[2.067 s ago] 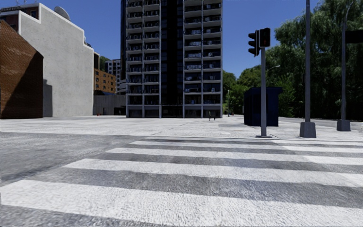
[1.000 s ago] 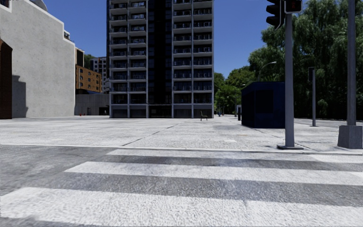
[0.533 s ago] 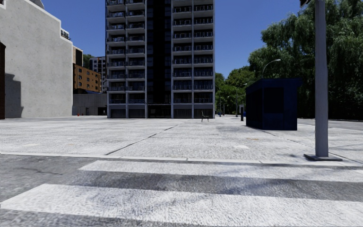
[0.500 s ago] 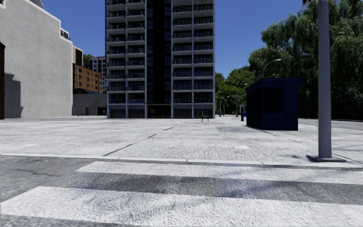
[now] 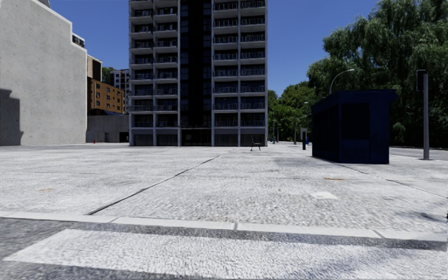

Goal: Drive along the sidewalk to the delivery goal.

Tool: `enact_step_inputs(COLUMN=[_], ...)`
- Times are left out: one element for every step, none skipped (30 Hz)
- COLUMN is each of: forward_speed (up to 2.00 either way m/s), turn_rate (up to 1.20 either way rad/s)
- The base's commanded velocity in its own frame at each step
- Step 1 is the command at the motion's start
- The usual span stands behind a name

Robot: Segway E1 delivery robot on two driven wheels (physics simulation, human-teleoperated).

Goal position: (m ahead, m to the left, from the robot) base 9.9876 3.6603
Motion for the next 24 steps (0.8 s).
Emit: enact_step_inputs(forward_speed=[2.00,2.00,2.00,2.00,2.00,2.00,2.00,2.00,2.00,2.00,2.00,2.00,2.00,2.00,2.00,2.00,2.00,2.00,2.00,2.00,2.00,2.00,2.00,2.00], turn_rate=[0.00,0.00,0.00,0.00,0.00,0.00,0.00,0.00,0.00,0.00,0.00,0.00,0.00,0.00,0.00,0.00,0.00,0.00,0.00,0.16,0.45,0.82,0.85,0.86])
